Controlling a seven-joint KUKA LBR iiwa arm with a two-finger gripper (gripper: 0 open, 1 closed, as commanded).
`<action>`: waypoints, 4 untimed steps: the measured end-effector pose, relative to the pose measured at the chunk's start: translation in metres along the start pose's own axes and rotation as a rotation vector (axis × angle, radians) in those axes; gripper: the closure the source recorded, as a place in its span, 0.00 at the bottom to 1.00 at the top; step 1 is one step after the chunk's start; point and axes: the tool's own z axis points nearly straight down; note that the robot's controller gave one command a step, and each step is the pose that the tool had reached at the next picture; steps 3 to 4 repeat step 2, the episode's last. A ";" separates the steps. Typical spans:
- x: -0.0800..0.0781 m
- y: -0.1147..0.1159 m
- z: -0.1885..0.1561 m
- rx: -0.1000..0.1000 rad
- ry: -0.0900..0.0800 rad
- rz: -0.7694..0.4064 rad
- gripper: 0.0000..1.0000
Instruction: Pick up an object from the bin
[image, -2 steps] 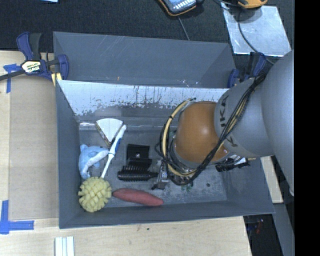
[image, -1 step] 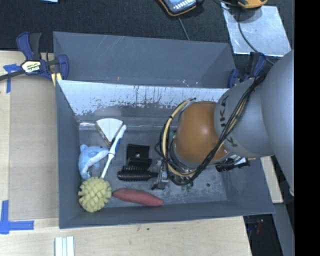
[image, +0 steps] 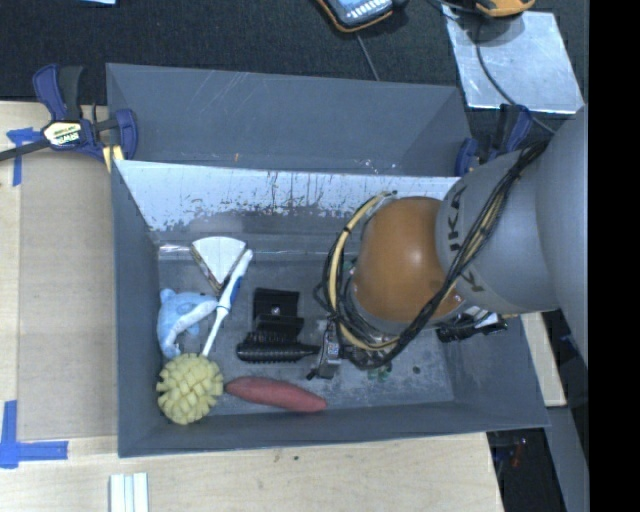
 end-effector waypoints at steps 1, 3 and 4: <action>-0.001 0.000 -0.039 0.000 -0.001 0.000 1.00; -0.001 0.000 -0.084 0.000 -0.001 -0.001 1.00; -0.001 0.000 -0.084 0.000 -0.001 -0.001 1.00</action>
Offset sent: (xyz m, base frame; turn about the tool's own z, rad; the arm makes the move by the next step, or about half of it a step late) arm 0.0000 -0.0001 0.1126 0.0002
